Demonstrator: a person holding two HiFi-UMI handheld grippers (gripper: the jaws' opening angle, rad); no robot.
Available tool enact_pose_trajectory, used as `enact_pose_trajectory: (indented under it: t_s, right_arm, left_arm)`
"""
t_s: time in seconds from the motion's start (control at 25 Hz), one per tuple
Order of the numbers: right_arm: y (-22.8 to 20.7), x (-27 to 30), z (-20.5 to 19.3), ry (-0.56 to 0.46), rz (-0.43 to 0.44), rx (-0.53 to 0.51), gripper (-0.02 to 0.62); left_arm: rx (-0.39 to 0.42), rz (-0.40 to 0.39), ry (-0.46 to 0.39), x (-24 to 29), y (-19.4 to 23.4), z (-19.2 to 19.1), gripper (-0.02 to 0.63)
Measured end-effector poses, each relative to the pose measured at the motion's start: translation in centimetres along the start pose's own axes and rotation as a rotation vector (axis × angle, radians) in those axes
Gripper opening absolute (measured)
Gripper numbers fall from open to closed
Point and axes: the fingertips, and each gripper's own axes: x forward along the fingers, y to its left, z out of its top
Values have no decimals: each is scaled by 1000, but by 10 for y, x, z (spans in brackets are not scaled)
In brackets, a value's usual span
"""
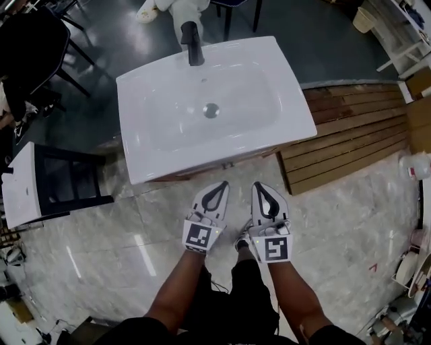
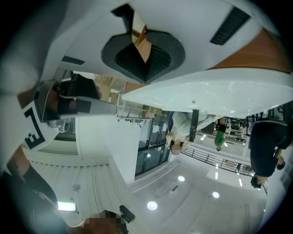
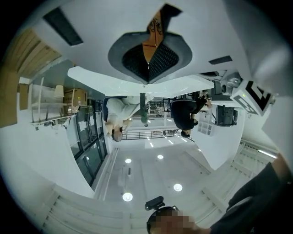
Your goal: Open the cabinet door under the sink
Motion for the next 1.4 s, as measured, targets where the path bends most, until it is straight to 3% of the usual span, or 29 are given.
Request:
enact_pose_trajectory:
  t_s: [0.2,0.48,0.68,0.96,1.04,1.16,1.4]
  right_arm:
    - [-3,14,-17,-24,66,20,23]
    - [-10,23,-76,10,80,16,23]
    - [-13,18,-119,48,103,39,23]
    - [-14,20,-172,62,102,49,23]
    - [-14,21,-187,69,101,56,23]
    - [-13,23,-203,79,100,62,23]
    - [-21,27,-222,74,103,53,23]
  left_arm:
    - [25,16,24,17,9,-44,14]
    - [42,85,61,38,24,-104,14]
    - [-66,144,72,45,33,-149,14]
    - [-25,254,44,62,44,-188,14]
    - [-22,281,35,66,49,-195,30]
    - [-2,300,42,73,55,-207,120]
    - [20,341,70,84,67,-231,120]
